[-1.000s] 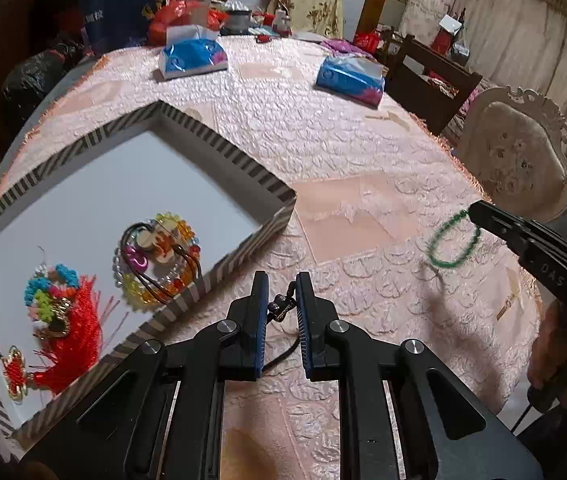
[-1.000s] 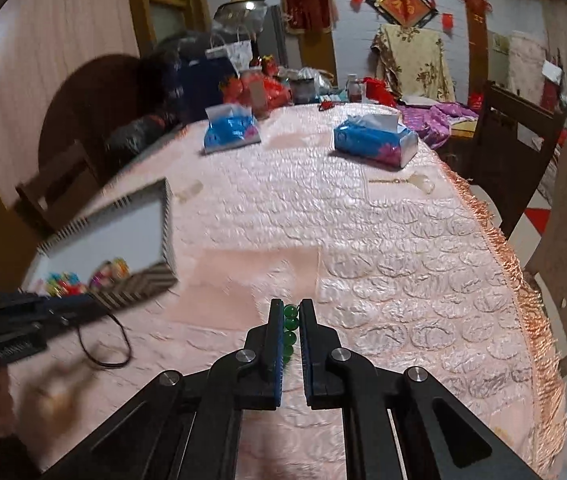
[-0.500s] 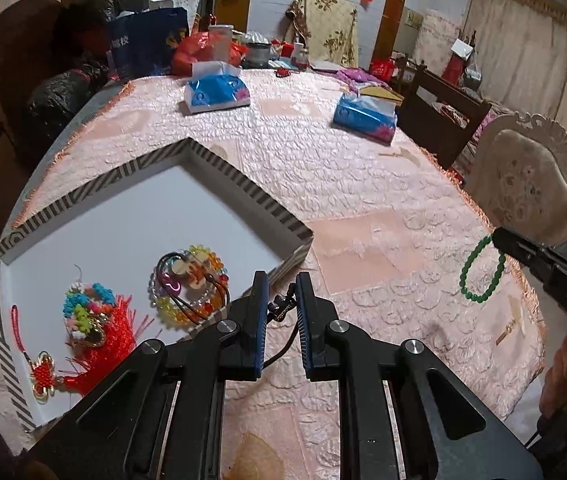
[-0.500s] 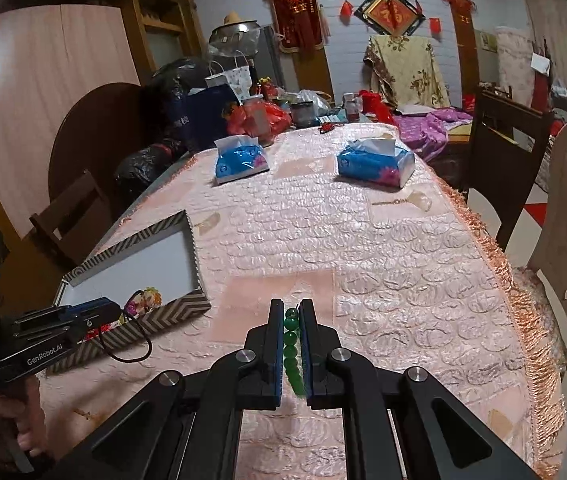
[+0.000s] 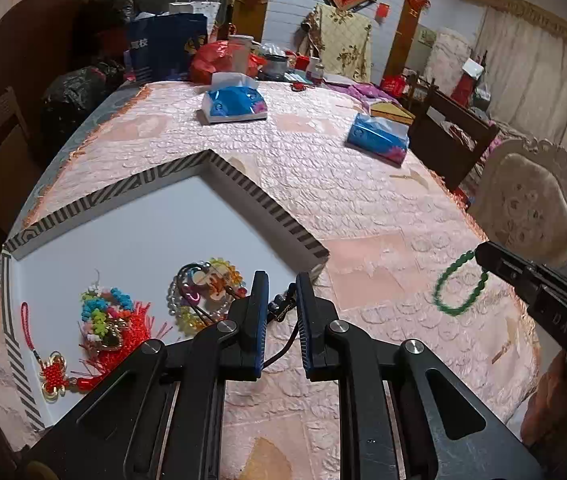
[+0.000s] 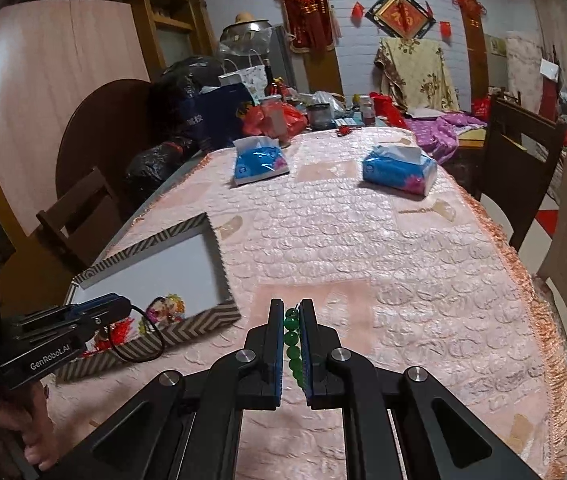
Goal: Organize jewelry
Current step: 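Carry the hair tie with the left tool while the right tool carries the jade bracelet over the box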
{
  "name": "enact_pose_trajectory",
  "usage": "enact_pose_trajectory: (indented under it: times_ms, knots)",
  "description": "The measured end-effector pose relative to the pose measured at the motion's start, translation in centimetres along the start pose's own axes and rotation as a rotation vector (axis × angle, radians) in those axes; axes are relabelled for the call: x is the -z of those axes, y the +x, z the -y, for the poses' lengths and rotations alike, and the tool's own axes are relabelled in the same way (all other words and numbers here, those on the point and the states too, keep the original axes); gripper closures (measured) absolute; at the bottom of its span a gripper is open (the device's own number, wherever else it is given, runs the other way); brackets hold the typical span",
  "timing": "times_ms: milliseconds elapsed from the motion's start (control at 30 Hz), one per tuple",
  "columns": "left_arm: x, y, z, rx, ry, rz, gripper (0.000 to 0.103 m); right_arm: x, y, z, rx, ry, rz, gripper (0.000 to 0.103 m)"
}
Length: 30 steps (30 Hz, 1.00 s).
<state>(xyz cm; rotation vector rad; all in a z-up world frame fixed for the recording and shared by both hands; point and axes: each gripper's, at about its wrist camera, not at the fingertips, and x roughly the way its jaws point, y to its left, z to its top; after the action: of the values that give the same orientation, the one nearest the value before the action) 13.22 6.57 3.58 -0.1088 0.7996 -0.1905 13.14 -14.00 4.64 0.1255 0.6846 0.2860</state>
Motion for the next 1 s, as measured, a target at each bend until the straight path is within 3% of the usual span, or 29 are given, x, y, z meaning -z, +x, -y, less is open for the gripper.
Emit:
enact_pose_trajectory:
  times_ms: [267, 433, 667, 1000]
  knots:
    - [-0.7, -0.7, -1.5, 0.009, -0.055, 0.021, 0.091, -0.9, 1.3, -2.7, -0.021, -0.036, -0.011, 0.096]
    - [-1.9, -1.3, -4.9, -0.003, -0.158, 0.050, 0.091, -2.2, 2.1, -4.7, -0.054, -0.060, -0.011, 0.096]
    - [-2.3, -1.3, -11.6, -0.093, -0.368, 0.050, 0.091, -4.1, 4.8, -8.1, -0.139, -0.093, -0.014, 0.096]
    - [-0.4, 0.0, -15.1, -0.261, -0.475, -0.035, 0.091, -2.7, 9.8, -13.7, -0.290, -0.124, -0.081, 0.096]
